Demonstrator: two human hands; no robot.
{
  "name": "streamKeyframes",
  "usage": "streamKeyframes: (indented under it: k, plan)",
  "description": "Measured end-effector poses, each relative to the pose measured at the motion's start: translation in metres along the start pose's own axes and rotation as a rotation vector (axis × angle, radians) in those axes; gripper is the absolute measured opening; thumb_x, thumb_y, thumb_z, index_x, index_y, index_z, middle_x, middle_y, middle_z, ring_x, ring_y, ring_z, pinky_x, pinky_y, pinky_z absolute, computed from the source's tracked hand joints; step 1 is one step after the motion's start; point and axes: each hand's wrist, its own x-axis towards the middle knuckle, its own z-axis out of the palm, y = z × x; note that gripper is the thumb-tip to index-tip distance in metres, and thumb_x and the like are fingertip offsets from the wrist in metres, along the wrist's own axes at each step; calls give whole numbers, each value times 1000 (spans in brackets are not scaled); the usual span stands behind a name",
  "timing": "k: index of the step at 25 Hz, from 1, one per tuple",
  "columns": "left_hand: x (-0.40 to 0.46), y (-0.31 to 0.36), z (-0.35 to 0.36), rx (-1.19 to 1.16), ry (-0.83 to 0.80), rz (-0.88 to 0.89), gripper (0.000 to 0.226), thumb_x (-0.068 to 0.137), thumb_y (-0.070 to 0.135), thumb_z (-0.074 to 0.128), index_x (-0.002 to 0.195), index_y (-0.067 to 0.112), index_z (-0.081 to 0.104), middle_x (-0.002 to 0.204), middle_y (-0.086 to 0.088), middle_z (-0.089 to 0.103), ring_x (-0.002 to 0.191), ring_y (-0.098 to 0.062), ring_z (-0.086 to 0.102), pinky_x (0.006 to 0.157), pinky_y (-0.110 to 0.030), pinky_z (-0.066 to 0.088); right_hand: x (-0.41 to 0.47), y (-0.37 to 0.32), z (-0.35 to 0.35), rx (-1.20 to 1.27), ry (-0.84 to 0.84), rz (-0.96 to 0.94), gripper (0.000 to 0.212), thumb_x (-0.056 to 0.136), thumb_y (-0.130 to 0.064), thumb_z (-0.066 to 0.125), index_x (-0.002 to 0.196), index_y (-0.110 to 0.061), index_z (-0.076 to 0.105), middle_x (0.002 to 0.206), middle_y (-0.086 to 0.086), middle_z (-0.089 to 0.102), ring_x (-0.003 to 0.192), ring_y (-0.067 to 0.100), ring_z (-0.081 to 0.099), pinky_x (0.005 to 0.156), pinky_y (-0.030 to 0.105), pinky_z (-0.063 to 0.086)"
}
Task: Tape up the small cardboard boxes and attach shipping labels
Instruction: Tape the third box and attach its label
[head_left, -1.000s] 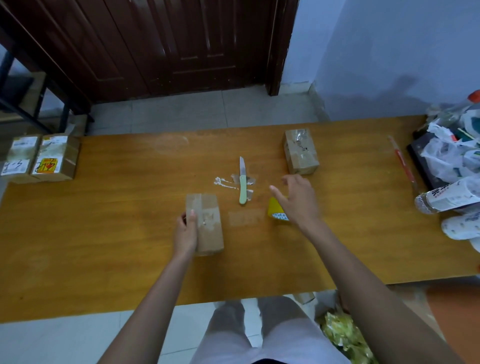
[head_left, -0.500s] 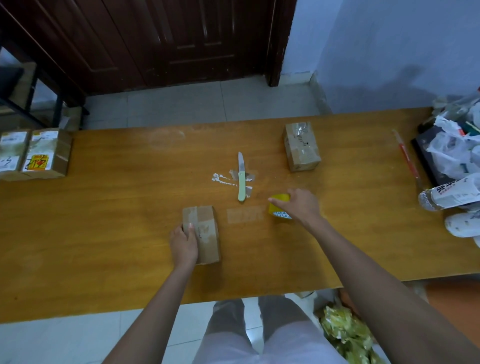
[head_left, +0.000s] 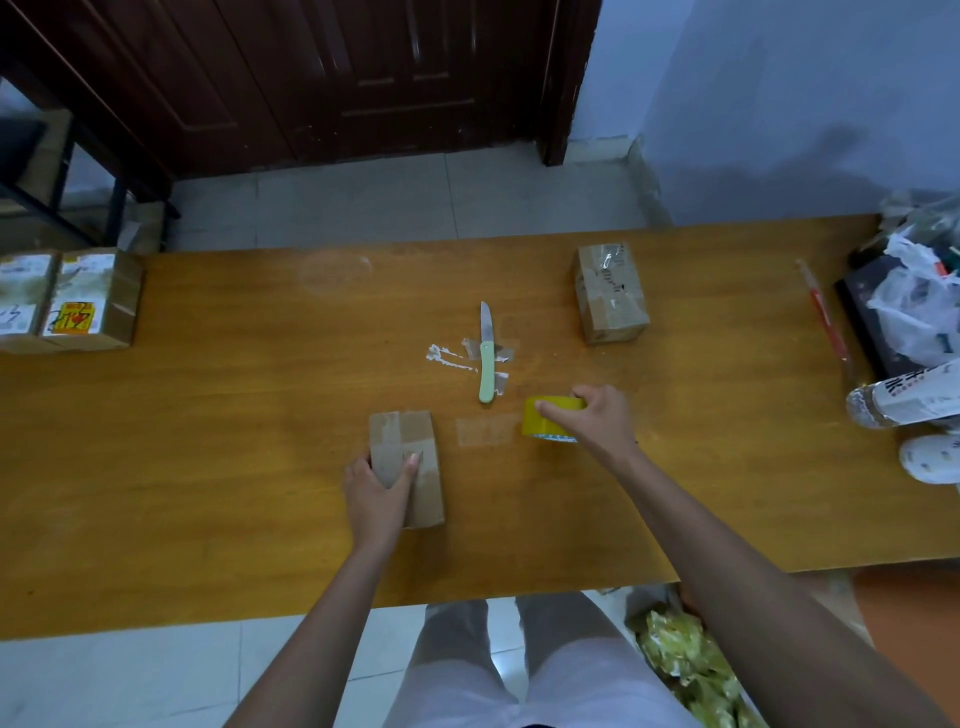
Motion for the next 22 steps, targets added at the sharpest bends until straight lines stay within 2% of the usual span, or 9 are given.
streamKeyframes:
  k: [1,4,9,13,16,20,22]
  plan:
    - [-1,0,0,1,2,0,70,82,51,70,131,7,49,126,-10,51,118,-28,50,92,-49,52,-1,-2,-1,74,-12,-17,54,73,-44,78,50,-20,36,49,-5,30,48,12,27,51,32,19]
    - [-3,1,0,0,4,2,70,83,50,69,133,7,47,127,-11,50,119,-27,49,93,-47,51,-11,-11,-8,217,-33,-49,51,70,-47,77,50,-23,36,50,-7,30,50,12,28,52,31,19]
    - [-3,2,0,-8,0,-6,70,83,49,70,134,7,46,129,-11,50,121,-27,48,95,-48,51,-23,-32,-14,261,-66,-124,48,67,-52,75,50,-27,37,47,-13,33,47,4,31,47,22,22]
    - [-1,0,0,3,-4,-9,70,83,50,69,135,7,46,130,-11,50,122,-27,47,96,-46,50,-30,-41,-21,274,-63,-149,49,67,-52,74,52,-22,39,49,-10,34,49,6,32,48,27,23]
    - [-1,0,0,-3,-6,-14,71,83,50,69,135,8,45,130,-9,49,122,-26,47,96,-47,51,-35,-54,-22,296,-69,-167,48,69,-43,78,51,-21,39,47,-13,35,47,5,33,47,25,25]
    - [0,-1,-1,-3,-11,-15,70,83,50,69,133,7,46,128,-10,49,120,-27,48,95,-47,51,-39,-73,-41,482,-63,-115,39,65,-49,73,58,-16,52,51,-10,50,48,4,48,46,18,38]
    - [1,-2,0,0,-6,-17,70,83,51,69,133,7,46,128,-10,49,120,-27,48,96,-48,50,-36,-83,-62,538,-33,-138,34,67,-48,73,58,-22,52,51,-10,49,48,5,49,45,17,39]
